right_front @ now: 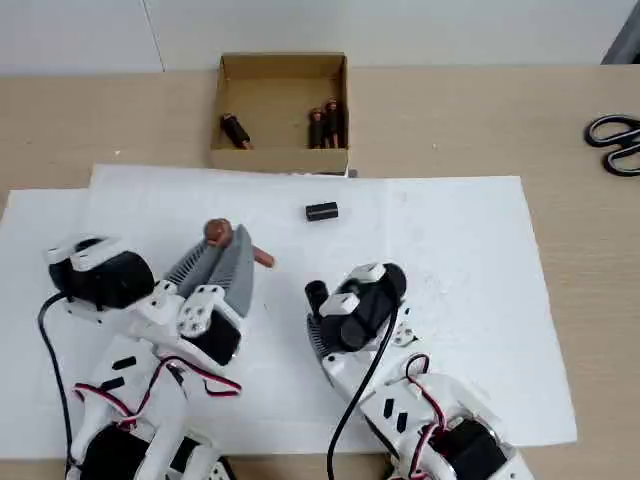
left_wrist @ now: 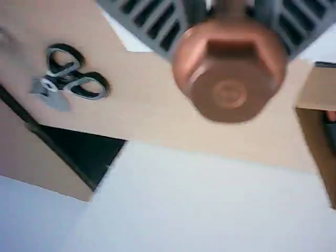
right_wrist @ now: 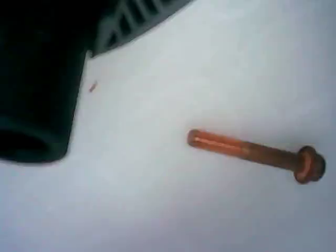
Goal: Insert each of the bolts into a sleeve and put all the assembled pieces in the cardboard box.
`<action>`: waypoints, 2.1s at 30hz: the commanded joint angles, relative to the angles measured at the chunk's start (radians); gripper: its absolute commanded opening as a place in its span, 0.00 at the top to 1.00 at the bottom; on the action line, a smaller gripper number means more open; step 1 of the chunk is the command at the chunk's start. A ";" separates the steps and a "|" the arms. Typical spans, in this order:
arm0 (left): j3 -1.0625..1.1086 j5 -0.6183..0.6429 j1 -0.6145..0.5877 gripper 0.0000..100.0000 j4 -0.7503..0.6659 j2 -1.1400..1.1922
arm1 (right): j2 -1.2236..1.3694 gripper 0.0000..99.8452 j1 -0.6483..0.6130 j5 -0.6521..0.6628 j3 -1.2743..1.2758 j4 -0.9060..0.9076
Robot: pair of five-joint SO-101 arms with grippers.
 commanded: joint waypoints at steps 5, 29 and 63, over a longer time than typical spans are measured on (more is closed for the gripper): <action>-0.007 0.032 0.058 0.99 -0.025 -0.005 | 0.001 1.00 -0.036 0.095 0.011 -0.033; -0.044 0.035 0.112 0.99 0.106 -0.003 | 0.001 1.00 -0.035 0.155 0.008 -0.097; -0.051 -0.069 0.195 0.99 0.330 -0.003 | -0.001 1.00 -0.036 0.365 -0.038 -0.097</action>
